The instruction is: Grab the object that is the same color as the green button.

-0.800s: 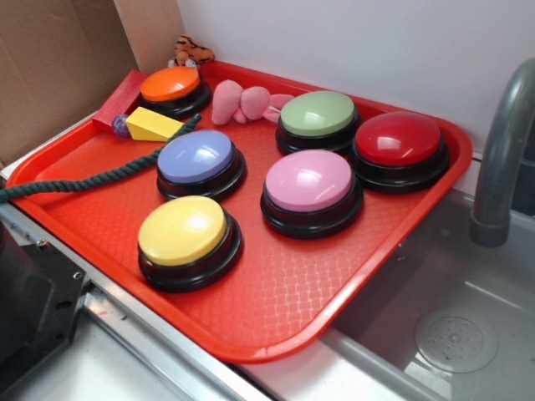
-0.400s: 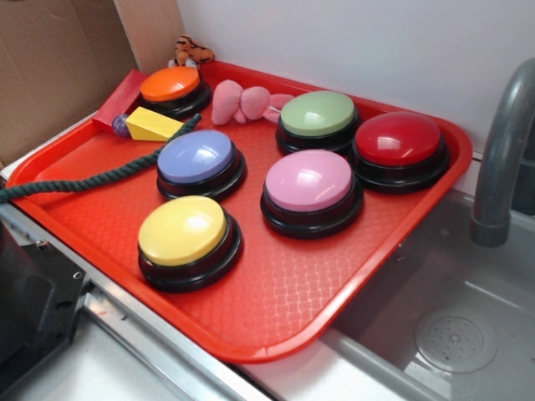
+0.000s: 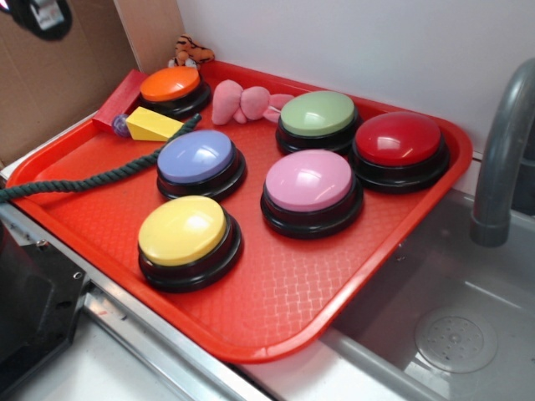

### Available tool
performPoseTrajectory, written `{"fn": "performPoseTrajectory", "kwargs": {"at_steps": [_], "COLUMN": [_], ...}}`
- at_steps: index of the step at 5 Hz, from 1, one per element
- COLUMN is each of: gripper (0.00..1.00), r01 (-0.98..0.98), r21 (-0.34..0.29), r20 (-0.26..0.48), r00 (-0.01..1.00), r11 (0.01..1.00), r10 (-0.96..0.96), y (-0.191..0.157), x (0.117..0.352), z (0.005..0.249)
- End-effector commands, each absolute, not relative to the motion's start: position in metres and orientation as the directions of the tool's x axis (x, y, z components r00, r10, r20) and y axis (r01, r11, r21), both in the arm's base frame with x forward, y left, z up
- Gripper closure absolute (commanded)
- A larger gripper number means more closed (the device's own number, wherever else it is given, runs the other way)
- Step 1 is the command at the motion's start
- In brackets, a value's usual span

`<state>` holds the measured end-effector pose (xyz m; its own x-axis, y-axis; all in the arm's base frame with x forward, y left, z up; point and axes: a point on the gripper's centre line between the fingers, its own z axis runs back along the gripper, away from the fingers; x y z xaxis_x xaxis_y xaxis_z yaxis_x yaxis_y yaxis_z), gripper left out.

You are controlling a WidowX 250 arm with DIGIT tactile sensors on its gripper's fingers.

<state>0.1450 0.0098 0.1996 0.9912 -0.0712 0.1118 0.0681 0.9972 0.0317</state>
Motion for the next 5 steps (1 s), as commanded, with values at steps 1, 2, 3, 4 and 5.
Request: {"fn": "performPoseTrajectory", "kwargs": {"at_steps": [1,2,3,4,5], "gripper": [0.00,0.00,0.00,0.00,0.00], "r01": [0.030,0.017,0.078,0.087,0.125], "r21": [0.080,0.109,0.089,0.059,0.040], "r20": [0.162,0.124,0.206,0.210,0.185], "r00": [0.986,0.992,0.974,0.973,0.974], "r11": [0.996,0.994,0.993,0.994,0.991], "r10": [-0.043,-0.031,-0.095,-0.098,-0.131], "y": [0.066,0.092,0.106,0.110,0.108], "x": [0.152,0.150,0.153,0.159,0.168], "z": [0.134,0.098,0.071,0.054,0.025]}}
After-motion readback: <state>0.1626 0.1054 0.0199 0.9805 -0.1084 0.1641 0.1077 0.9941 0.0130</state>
